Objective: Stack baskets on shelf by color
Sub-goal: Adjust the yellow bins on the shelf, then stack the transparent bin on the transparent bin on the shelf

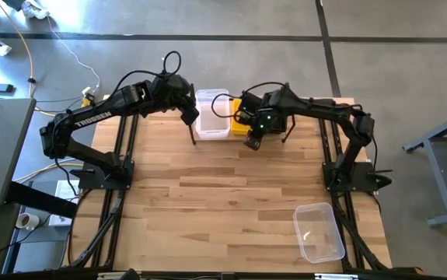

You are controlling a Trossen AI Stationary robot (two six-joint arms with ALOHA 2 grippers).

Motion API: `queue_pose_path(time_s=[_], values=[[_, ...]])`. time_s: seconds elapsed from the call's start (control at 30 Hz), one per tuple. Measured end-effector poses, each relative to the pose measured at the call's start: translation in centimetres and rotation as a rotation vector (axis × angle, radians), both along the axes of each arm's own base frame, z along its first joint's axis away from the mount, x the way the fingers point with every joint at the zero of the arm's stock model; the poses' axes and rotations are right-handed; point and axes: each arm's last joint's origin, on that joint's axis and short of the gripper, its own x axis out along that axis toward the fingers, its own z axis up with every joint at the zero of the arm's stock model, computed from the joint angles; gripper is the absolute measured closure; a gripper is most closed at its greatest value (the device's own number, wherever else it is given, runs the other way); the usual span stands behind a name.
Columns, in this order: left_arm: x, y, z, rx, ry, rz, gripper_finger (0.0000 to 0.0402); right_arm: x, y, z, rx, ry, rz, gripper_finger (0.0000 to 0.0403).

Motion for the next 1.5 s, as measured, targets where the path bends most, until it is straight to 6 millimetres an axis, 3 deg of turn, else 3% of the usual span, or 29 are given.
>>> queue_pose_path(time_s=[0.17,0.73,1.17,1.3,1.5], values=[[0.0,0.0,0.0,0.0,0.0,0.0,0.0241,0.0,-0.3,-0.9,-0.056,0.037,-0.049,0.0324],[0.0,0.0,0.0,0.0,0.0,0.0,0.0241,-0.3,-0.9,-0.9,-0.157,0.08,-0.075,0.0324],[0.0,0.0,0.0,-0.001,-0.002,0.001,0.0241,-1.2,-0.5,2.6,-0.142,0.081,-0.191,0.0324],[0.1,-0.3,0.0,-0.021,-0.006,-0.032,0.0241,-2.2,0.9,4.0,-0.112,0.083,-0.265,0.0324],[0.1,-1.5,-0.2,-0.075,0.016,-0.103,0.0241,-2.9,5.1,6.3,-0.142,0.021,-0.323,0.0324]])
